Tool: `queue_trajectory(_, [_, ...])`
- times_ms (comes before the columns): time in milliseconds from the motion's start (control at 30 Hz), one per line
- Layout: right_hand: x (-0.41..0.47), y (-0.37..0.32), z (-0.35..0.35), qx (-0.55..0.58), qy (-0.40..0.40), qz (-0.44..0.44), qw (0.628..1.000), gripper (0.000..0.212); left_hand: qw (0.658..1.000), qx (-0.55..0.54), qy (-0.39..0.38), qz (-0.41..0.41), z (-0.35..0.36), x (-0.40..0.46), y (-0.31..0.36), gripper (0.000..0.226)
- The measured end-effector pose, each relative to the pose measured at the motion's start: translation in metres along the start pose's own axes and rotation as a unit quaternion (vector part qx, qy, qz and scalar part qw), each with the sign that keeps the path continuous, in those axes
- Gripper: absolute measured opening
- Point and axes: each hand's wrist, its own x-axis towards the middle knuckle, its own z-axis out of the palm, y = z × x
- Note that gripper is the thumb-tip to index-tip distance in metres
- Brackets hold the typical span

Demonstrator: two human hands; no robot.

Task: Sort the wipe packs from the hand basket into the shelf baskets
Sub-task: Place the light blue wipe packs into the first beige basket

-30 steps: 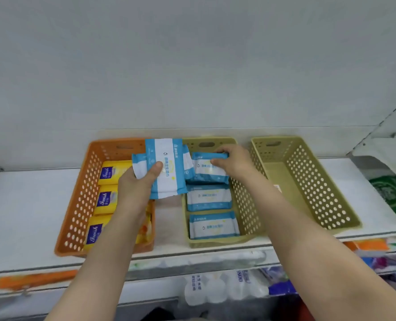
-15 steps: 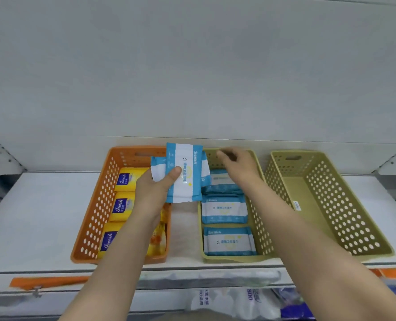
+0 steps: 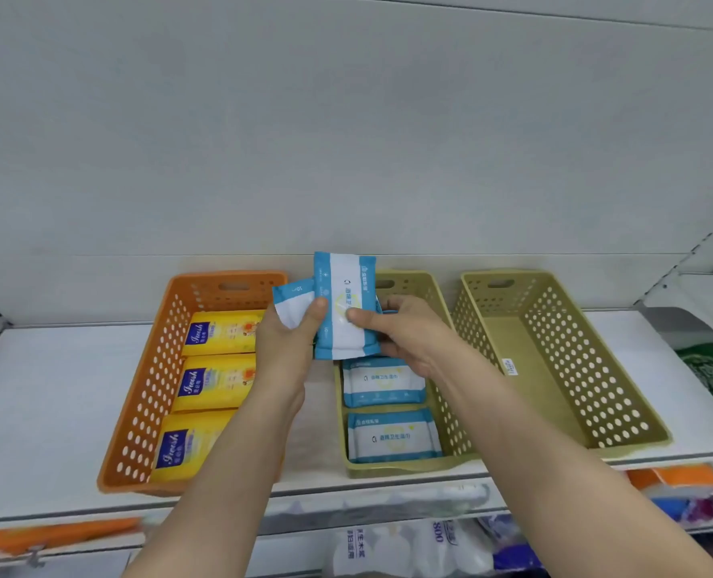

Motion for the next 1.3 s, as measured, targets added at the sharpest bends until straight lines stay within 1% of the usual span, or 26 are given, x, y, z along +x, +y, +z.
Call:
queue_trajectory(67, [0.001,0.000,-0.007,0.010,0.048,-0.022,0.999,0.035,1.000,-0.009,0.005,-0.009,0.002,0.001,-0.001,0.021])
queue_trajectory(167, [0.003,-0.005,-0.032,-0.017,0.126,-0.065,0.990,0.038,0.999,-0.017,0.039,-0.004,-0.002,0.004,0.001,0.026])
queue_trajectory(200, [0.003,-0.006,-0.042,-0.054,0.147,-0.085,0.984,0.037,0.998,-0.017,0.055,0.004,-0.005,0.006,0.003,0.029])
queue_trajectory(267, [0.001,-0.008,-0.059,-0.183,0.162,-0.118,0.963,0.034,0.996,-0.018,0.087,0.018,-0.011,0.011,0.006,0.030])
queue_trajectory(300, [0.001,-0.010,-0.065,-0.271,0.147,-0.121,0.944,0.032,0.995,-0.020,0.099,0.023,-0.013,0.013,0.007,0.030])
queue_trajectory(333, [0.001,-0.011,-0.068,-0.372,0.117,-0.112,0.914,0.032,0.994,-0.019,0.106,0.025,-0.013,0.014,0.008,0.029])
queue_trajectory(400, [0.004,-0.013,-0.066,-0.544,0.044,-0.087,0.834,0.035,0.994,-0.010,0.106,0.024,-0.010,0.015,0.010,0.029])
queue_trajectory(433, [0.007,-0.014,-0.062,-0.595,0.013,-0.075,0.800,0.037,0.995,-0.008,0.102,0.020,-0.008,0.015,0.010,0.029])
queue_trajectory(467, [0.009,-0.014,-0.058,-0.629,-0.012,-0.064,0.775,0.037,0.995,-0.006,0.096,0.017,-0.006,0.015,0.009,0.030])
queue_trajectory(533, [0.016,-0.012,-0.049,-0.670,-0.054,-0.045,0.739,0.040,0.997,0.003,0.080,0.009,-0.002,0.014,0.008,0.032])
queue_trajectory(567, [0.019,-0.008,-0.045,-0.677,-0.073,-0.037,0.732,0.042,0.997,0.008,0.072,0.006,-0.001,0.013,0.008,0.033])
queue_trajectory(633, [0.024,0.006,-0.039,-0.672,-0.089,-0.031,0.735,0.043,0.998,0.017,0.058,0.003,0.000,0.012,0.009,0.033])
queue_trajectory(667, [0.026,0.015,-0.037,-0.670,-0.081,-0.040,0.737,0.042,0.998,0.020,0.054,0.004,0.001,0.012,0.009,0.032])
queue_trajectory(833, [0.026,0.042,-0.036,-0.664,0.037,-0.109,0.739,0.038,0.998,0.026,0.049,0.000,0.004,0.011,0.012,0.030])
queue_trajectory(867, [0.026,0.042,-0.037,-0.665,0.054,-0.120,0.735,0.035,0.998,0.029,0.048,-0.001,0.004,0.011,0.012,0.029])
queue_trajectory(900, [0.025,0.039,-0.038,-0.652,0.079,-0.140,0.741,0.029,0.998,0.034,0.047,-0.003,0.005,0.011,0.011,0.028])
queue_trajectory(933, [0.025,0.034,-0.040,-0.606,0.120,-0.163,0.769,0.023,0.998,0.042,0.043,-0.004,0.005,0.010,0.011,0.026])
queue_trajectory(1000, [0.019,0.015,-0.043,-0.424,0.223,-0.203,0.854,0.014,0.998,0.059,0.026,-0.007,0.005,0.009,0.011,0.021])
queue_trajectory(1033, [0.015,0.002,-0.043,-0.330,0.258,-0.226,0.879,0.012,0.998,0.067,0.013,-0.009,0.006,0.009,0.010,0.020])
queue_trajectory(1067, [0.012,-0.011,-0.044,-0.271,0.262,-0.244,0.893,0.010,0.997,0.076,-0.002,-0.012,0.006,0.008,0.009,0.018])
queue_trajectory(1100, [0.008,-0.023,-0.045,-0.252,0.227,-0.255,0.906,0.010,0.996,0.084,-0.018,-0.017,0.007,0.007,0.009,0.017])
queue_trajectory(1167, [0.000,-0.040,-0.044,-0.287,0.088,-0.252,0.920,0.020,0.993,0.102,-0.055,-0.024,0.011,0.003,0.007,0.015])
queue_trajectory(1200, [-0.005,-0.045,-0.040,-0.317,0.018,-0.230,0.920,0.026,0.990,0.116,-0.071,-0.023,0.014,0.002,0.005,0.013])
queue_trajectory(1233, [-0.008,-0.047,-0.036,-0.348,-0.035,-0.207,0.914,0.031,0.988,0.128,-0.079,-0.021,0.016,0.000,0.004,0.011])
queue_trajectory(1267, [-0.010,-0.047,-0.033,-0.376,-0.058,-0.190,0.905,0.033,0.988,0.131,-0.081,-0.017,0.017,-0.001,0.003,0.011])
queue_trajectory(1300, [-0.011,-0.045,-0.030,-0.377,-0.053,-0.182,0.907,0.031,0.989,0.123,-0.079,-0.013,0.019,-0.003,0.003,0.014])
